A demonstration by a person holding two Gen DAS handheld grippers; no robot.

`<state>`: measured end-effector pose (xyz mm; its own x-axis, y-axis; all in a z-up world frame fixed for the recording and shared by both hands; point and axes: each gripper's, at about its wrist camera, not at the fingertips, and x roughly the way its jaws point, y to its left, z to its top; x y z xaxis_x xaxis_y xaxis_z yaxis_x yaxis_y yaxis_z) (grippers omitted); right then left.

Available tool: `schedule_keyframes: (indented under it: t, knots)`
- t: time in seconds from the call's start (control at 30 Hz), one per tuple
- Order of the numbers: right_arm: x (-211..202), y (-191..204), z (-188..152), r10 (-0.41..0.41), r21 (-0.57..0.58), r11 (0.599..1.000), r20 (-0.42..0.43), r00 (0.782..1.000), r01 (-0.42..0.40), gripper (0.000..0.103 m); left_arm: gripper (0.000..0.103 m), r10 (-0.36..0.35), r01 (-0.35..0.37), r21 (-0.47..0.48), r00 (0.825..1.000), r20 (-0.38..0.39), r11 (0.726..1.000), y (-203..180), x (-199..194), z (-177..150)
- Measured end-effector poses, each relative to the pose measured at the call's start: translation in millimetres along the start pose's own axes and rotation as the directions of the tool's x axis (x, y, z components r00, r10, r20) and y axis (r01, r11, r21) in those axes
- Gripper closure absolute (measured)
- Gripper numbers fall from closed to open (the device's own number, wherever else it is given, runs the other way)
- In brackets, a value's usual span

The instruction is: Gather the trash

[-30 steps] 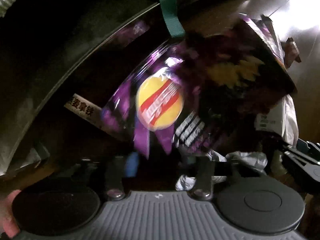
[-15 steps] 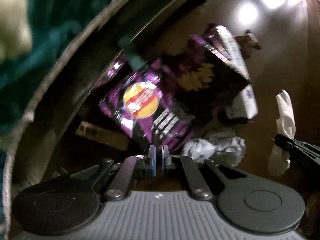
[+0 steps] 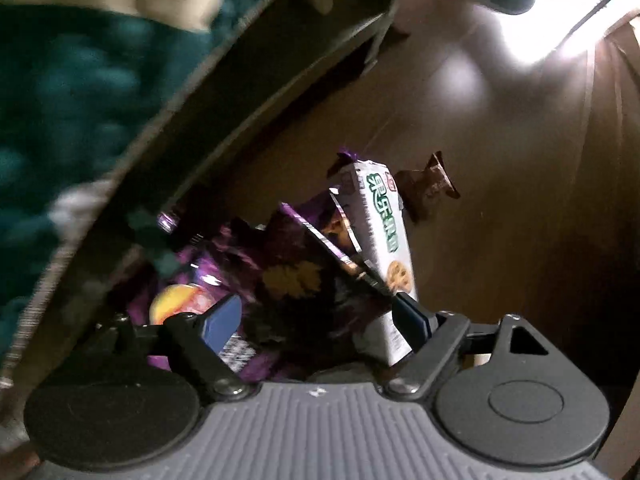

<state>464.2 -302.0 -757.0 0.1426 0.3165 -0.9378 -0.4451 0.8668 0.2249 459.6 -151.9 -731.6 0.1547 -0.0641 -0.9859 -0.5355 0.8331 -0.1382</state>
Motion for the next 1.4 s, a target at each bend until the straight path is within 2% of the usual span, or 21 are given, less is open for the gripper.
schedule_keyframes:
  t: [0.17,0.27,0.43,0.53,0.57,0.63,0.7,0.77,0.93,1.13,1.27,1.4]
  knots:
    - [4,-10,3,0.013,0.063,0.998,0.017,1.0,-0.014,0.097,0.02,0.094,-0.094,-0.035,0.996,-0.004,0.995,-27,21,10]
    - [4,-10,6,0.008,0.054,0.998,0.031,0.999,-0.01,0.097,0.02,0.139,-0.141,-0.045,0.989,-0.048,0.989,-37,41,17]
    - [6,-14,9,0.014,0.075,0.997,0.035,0.999,-0.017,0.097,0.02,0.173,-0.178,-0.034,0.978,-0.117,0.984,-43,72,21]
    - [10,-15,7,0.004,0.079,0.997,0.022,1.0,-0.006,0.097,0.023,0.176,-0.181,-0.028,0.976,-0.132,0.983,-41,78,19]
    - [11,-15,6,0.003,0.082,0.997,0.019,1.0,-0.005,0.097,0.027,0.18,-0.185,-0.024,0.974,-0.136,0.982,-40,78,18]
    - [13,-15,5,0.003,0.088,0.996,0.014,1.0,-0.004,0.097,0.057,0.183,-0.187,-0.011,0.972,-0.149,0.982,-37,80,15]
    - [14,-15,5,0.003,0.084,0.996,0.015,1.0,-0.004,0.097,0.067,0.187,-0.192,-0.01,0.966,-0.18,0.981,-33,83,11]
    - [14,-14,6,0.003,0.075,0.997,0.016,1.0,-0.004,0.097,0.07,0.187,-0.194,-0.018,0.965,-0.184,0.981,-27,83,6]
    - [11,-8,7,-0.005,0.052,0.999,0.019,1.0,0.004,0.097,0.087,0.177,-0.174,0.034,0.973,-0.151,0.984,-23,63,-8]
    - [-7,6,7,-0.024,0.059,0.998,-0.004,1.0,0.024,0.097,0.092,0.136,-0.128,0.056,0.976,-0.172,0.99,-10,23,-32]
    - [-48,28,-1,-0.037,0.054,0.998,0.0,0.999,0.037,0.098,0.094,0.117,-0.096,0.135,0.981,-0.158,0.986,1,-25,-49]
    - [-107,52,-15,-0.047,0.068,0.997,-0.006,0.999,0.047,0.098,0.095,0.089,-0.058,0.192,0.984,-0.157,0.98,19,-84,-65]
